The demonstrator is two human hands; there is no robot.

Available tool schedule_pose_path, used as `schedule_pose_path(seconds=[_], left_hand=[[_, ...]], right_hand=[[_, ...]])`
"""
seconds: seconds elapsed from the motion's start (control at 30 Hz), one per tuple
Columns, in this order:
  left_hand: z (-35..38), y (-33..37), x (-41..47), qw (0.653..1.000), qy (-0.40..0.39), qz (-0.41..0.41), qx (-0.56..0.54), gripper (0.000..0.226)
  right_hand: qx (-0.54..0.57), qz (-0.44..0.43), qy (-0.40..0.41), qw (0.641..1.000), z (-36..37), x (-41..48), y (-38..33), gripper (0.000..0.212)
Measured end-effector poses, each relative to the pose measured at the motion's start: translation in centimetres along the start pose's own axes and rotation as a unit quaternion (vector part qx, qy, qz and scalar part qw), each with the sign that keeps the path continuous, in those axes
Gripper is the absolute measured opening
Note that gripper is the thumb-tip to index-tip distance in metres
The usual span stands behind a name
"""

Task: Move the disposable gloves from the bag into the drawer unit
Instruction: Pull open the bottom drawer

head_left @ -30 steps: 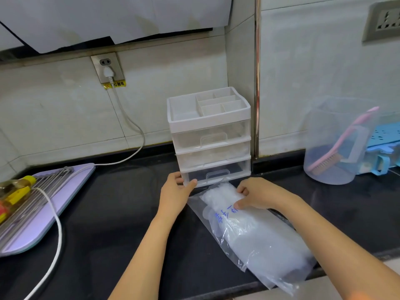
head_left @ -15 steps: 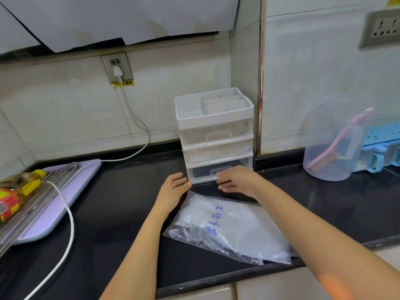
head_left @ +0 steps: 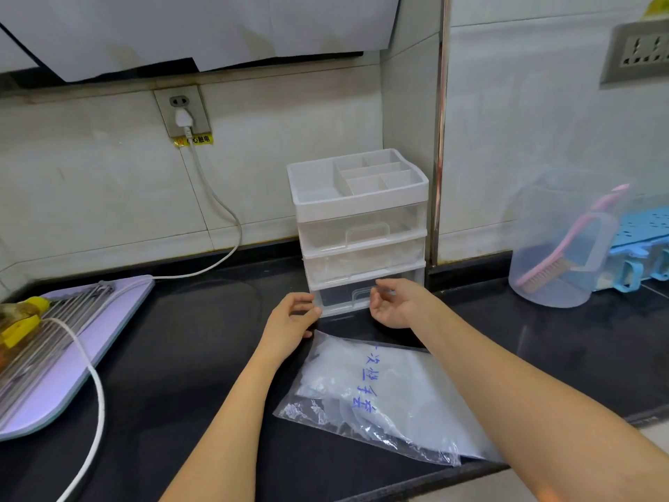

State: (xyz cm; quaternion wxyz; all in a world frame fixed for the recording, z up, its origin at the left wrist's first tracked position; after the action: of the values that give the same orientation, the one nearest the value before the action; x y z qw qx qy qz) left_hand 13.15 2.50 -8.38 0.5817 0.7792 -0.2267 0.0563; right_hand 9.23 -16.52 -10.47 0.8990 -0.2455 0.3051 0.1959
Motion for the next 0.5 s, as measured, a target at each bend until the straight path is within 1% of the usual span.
schedule_pose_path(seconds=[0.17, 0.27, 0.4, 0.5], left_hand=[[-0.1, -0.1, -0.2, 1.000, 0.007, -0.003, -0.008, 0.025], [-0.2, -0.3, -0.4, 1.000, 0.018, -0.017, -0.012, 0.030], [-0.1, 0.8, -1.1, 1.000, 0.008, 0.000, -0.013, 0.031], [0.0, 2.3, -1.7, 0.999, -0.015, 0.031, -0.001, 0.033]], right_hand=[[0.014, 0.006, -0.009, 1.000, -0.3, -0.7, 0.7, 0.013], [0.007, 0.011, -0.008, 1.000, -0.5, -1.3, 1.2, 0.016], [-0.040, 0.026, -0.009, 0.999, -1.0, -3.1, 2.0, 0.013], [-0.115, 0.034, -0.019, 0.993, -1.9, -4.8, 2.2, 0.014]])
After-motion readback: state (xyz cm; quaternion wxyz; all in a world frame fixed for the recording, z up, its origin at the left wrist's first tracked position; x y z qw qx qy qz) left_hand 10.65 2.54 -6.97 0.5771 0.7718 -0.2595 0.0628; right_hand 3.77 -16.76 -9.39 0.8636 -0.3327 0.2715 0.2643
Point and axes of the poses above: each hand's wrist, its own x-axis towards the middle knuckle, its own z-axis out of the palm, y = z × x, the point moved 8 cm from there along x, towards the middle knuckle, and after that the axes turned 13 degrees about z, right-handed, at the moved point
